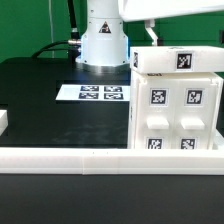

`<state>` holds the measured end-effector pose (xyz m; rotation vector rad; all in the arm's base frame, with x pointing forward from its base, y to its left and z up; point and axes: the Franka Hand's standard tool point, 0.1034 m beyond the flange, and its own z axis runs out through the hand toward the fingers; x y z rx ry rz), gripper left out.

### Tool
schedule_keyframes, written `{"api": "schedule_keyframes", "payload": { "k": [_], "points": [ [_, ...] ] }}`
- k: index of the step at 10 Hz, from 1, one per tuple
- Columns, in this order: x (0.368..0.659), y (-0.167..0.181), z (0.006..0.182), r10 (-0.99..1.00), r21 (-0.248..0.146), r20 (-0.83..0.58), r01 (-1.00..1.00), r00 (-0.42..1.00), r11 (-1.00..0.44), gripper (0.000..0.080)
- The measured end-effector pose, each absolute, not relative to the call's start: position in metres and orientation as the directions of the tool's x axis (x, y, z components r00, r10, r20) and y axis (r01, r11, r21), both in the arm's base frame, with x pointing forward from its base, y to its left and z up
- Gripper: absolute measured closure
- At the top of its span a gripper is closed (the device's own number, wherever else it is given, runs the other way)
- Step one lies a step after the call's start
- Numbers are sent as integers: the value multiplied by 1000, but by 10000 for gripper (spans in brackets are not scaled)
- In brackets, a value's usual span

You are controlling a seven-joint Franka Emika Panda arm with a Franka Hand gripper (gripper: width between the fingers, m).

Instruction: Assemble cabinet

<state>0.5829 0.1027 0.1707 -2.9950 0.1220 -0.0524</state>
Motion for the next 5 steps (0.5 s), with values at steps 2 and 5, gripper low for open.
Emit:
{"api": "schedule_keyframes", "payload": {
  "k": [2, 5],
  "points": [
    [588, 104, 178, 50, -144, 31, 54, 998, -988, 2],
    [596, 103, 181, 231, -129, 54, 236, 972, -963, 2]
  ]
}}
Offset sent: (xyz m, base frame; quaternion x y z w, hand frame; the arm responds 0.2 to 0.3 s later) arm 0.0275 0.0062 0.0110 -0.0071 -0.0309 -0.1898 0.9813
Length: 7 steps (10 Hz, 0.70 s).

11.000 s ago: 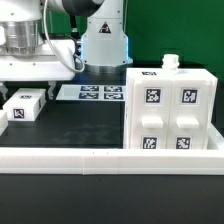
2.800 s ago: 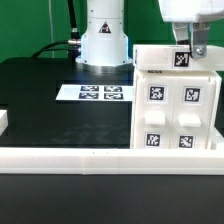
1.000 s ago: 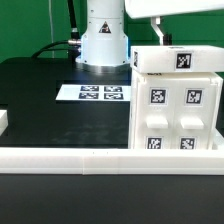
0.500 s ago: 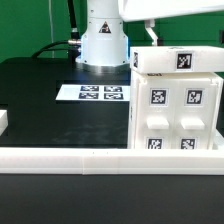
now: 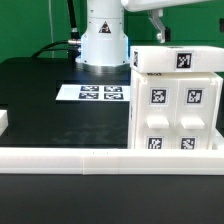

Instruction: Assemble cabinet

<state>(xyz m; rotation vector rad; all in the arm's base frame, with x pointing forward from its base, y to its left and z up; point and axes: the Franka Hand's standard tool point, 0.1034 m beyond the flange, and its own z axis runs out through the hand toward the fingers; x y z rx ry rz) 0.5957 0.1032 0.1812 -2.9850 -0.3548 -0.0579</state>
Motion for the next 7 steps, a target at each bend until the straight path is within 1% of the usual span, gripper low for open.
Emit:
{"api": "schedule_keyframes", "payload": {
  "k": [1, 2, 3, 4, 5, 7],
  "points": [
    [596, 103, 181, 263, -127, 57, 268, 963, -955, 2],
    [596, 102, 180, 371, -117, 72, 377, 926, -919, 2],
    [596, 100, 177, 479, -107, 84, 486, 874, -867, 2],
    [596, 99, 175, 546, -101, 88, 552, 833, -827, 2],
    [596, 97, 175, 634, -79, 88, 640, 768, -764, 2],
    [599, 94, 173, 757, -58, 81, 761, 649, -646, 2]
  ]
}}
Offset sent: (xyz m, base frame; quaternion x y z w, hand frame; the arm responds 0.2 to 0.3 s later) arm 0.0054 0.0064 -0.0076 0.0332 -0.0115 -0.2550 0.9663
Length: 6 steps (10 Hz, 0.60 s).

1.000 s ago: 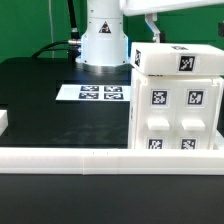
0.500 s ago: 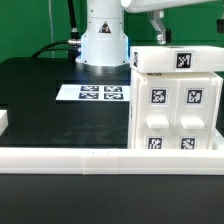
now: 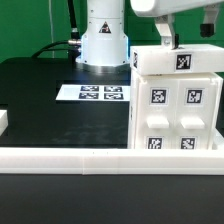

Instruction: Assemble cabinet

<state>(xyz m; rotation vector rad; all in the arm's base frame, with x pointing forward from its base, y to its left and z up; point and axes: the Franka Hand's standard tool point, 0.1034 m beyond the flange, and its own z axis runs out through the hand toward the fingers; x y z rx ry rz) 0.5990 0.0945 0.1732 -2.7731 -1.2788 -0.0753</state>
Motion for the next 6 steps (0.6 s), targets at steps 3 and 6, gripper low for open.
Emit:
{"api": "schedule_keyframes", "payload": {
  "k": [3, 6],
  "points": [
    [602, 91, 173, 878, -28, 66, 880, 475, -474, 2],
    [603, 85, 173, 940, -16, 64, 942, 335, -335, 2]
  ]
}}
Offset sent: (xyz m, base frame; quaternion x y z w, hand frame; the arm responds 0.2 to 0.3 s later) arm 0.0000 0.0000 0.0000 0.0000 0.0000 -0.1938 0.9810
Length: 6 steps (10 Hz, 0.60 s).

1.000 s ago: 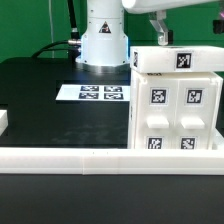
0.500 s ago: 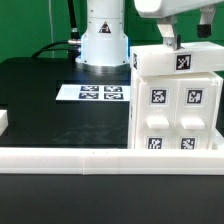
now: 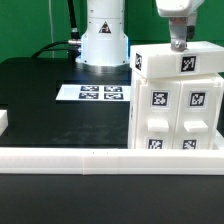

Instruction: Assemble cabinet

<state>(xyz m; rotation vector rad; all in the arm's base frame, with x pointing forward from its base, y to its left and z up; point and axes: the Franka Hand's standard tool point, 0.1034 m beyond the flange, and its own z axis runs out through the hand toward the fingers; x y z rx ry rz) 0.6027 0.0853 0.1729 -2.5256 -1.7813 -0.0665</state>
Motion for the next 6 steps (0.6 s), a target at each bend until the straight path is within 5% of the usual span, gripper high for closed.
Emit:
{"api": "schedule_keyframes", "payload": {
  "k": [6],
  "points": [
    [606, 79, 177, 1000, 12, 23, 1000, 19, -19, 2]
  ]
}}
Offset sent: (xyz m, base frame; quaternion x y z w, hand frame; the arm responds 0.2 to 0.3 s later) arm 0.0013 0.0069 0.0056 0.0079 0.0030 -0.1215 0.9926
